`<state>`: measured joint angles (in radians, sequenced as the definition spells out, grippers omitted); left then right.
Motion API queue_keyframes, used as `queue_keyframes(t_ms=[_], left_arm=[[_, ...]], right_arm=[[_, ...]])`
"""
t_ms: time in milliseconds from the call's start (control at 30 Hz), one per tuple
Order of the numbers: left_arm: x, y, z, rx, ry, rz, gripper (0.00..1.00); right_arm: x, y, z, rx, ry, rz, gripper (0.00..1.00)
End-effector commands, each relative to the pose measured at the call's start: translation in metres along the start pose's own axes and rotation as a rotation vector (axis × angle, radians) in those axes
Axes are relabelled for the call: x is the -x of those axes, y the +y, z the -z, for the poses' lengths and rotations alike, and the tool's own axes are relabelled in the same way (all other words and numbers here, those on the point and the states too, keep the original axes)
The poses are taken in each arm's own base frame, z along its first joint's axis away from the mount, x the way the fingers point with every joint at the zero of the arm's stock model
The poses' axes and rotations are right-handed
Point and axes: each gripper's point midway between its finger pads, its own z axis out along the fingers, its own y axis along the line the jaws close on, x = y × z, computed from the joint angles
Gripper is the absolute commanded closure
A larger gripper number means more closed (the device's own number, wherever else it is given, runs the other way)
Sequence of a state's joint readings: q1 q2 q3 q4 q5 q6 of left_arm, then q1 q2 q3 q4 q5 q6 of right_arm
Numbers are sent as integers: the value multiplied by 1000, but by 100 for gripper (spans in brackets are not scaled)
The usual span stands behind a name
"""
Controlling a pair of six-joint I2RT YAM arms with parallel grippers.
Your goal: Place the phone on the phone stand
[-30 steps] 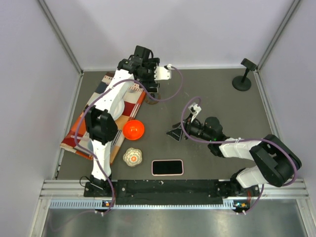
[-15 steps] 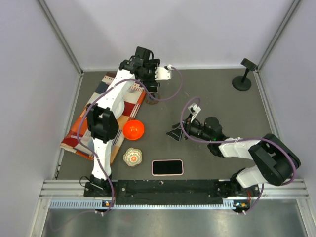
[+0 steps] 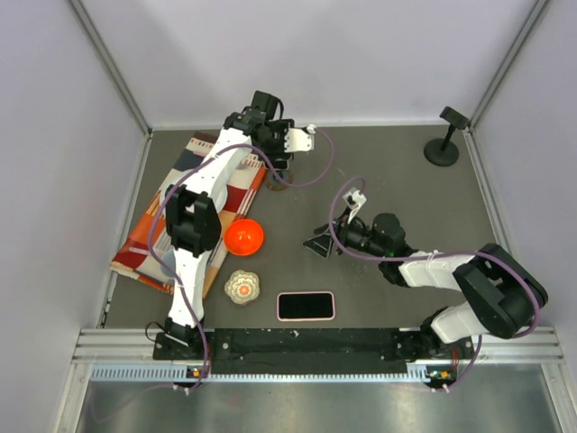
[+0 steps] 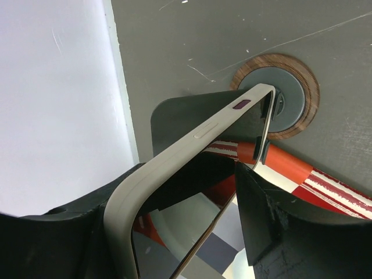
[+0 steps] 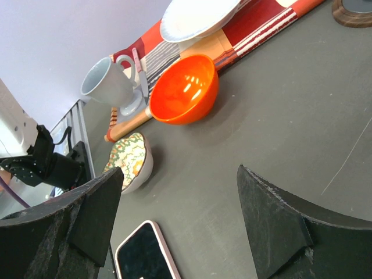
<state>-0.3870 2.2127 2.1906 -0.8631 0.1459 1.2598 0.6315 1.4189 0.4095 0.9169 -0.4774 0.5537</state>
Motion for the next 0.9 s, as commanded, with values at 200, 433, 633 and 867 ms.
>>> queue_keyframes(t_ms=[200, 433, 633, 867], left_arm=[[6, 35, 16, 124, -46, -23, 16], [17, 41, 18, 141, -92, -24, 13], [12, 28, 9, 83, -86, -13, 14], [8, 27, 5, 75, -92, -6, 10]], right_arm=[[24, 10, -10, 55, -54, 35, 21], [25, 9, -9, 62, -58, 25, 21], [25, 9, -9, 63, -57, 25, 21], [25, 9, -10, 64, -56, 24, 21]])
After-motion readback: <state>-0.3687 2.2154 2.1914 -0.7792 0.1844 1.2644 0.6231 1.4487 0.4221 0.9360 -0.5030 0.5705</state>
